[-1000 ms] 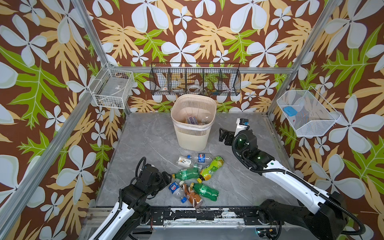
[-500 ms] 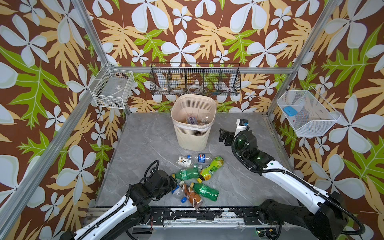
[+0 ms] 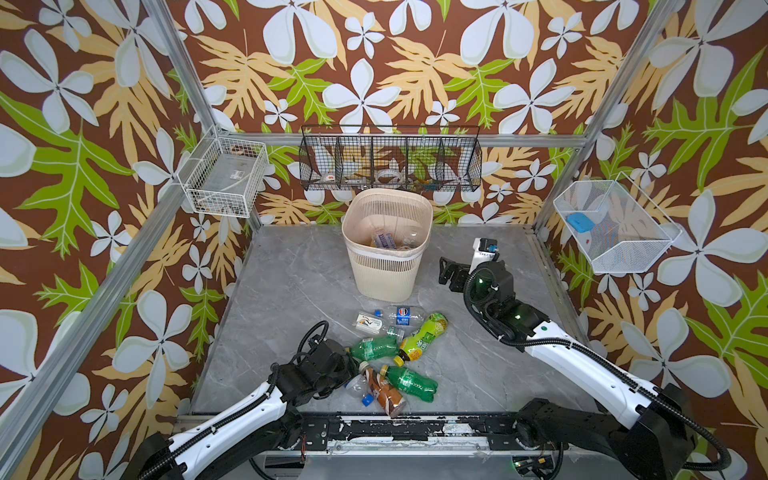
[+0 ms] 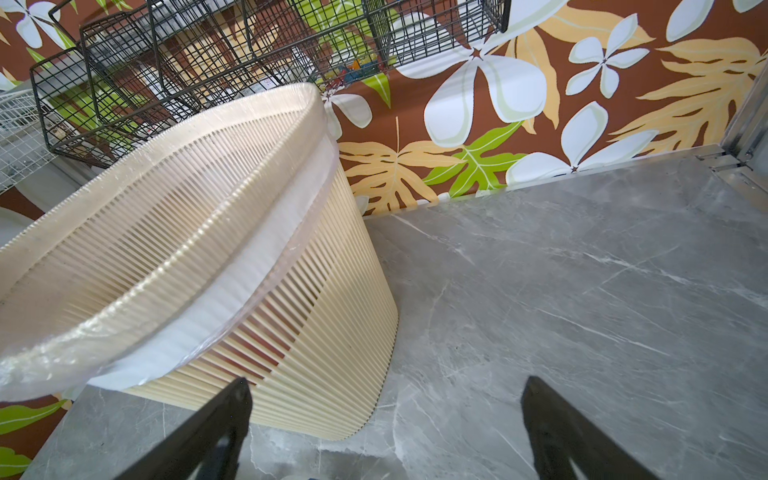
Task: Throw the plastic bottles in the bin
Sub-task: 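Grasp the large clear bottle beside the green soda bottles with the left gripper, then carry the large clear bottle over the bin with the left gripper and release it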
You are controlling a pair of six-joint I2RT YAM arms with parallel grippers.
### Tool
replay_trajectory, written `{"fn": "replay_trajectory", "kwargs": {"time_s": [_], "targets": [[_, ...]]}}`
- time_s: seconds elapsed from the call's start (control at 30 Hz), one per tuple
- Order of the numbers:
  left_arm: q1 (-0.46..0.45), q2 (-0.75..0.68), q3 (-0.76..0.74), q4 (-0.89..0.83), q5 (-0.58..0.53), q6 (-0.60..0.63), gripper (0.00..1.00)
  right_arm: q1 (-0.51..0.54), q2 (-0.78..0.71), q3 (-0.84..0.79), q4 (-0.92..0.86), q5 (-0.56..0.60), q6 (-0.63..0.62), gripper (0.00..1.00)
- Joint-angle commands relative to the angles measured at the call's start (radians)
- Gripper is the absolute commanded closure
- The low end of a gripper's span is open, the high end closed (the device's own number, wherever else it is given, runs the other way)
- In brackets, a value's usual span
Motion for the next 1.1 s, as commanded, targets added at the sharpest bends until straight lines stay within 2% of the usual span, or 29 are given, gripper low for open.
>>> {"fn": "replay_trajectory", "kwargs": {"time_s": [0.0, 0.17, 0.33, 0.47, 0.6, 0.7, 0.87, 1.07], "targets": [[-0.002, 0.010, -0.007, 0.049, -0.006, 0.000, 0.28, 0.001, 0.006, 0.004, 0.028, 0.013, -0.011, 0.00], [-0.001, -0.018, -0.018, 0.037, -0.014, -0.004, 0.38, 0.001, 0.011, 0.005, 0.032, 0.011, -0.013, 0.00], [0.000, -0.105, -0.014, -0.017, -0.049, -0.023, 0.39, 0.001, 0.017, 0.006, 0.035, 0.007, -0.012, 0.01], [0.000, -0.211, 0.041, -0.115, -0.127, -0.012, 0.39, 0.001, 0.024, 0.013, 0.041, 0.002, -0.012, 0.00], [0.001, -0.312, 0.188, -0.198, -0.275, 0.084, 0.39, 0.001, 0.028, 0.020, 0.040, 0.001, -0.012, 0.00], [0.001, -0.344, 0.317, -0.143, -0.348, 0.219, 0.38, 0.001, 0.029, 0.020, 0.047, 0.001, -0.011, 0.00], [0.001, -0.279, 0.457, -0.072, -0.369, 0.337, 0.38, 0.001, 0.031, 0.021, 0.052, -0.004, -0.005, 0.00], [0.001, -0.223, 0.469, -0.039, -0.373, 0.375, 0.38, 0.001, 0.010, 0.007, 0.041, 0.011, -0.007, 0.01]]}}
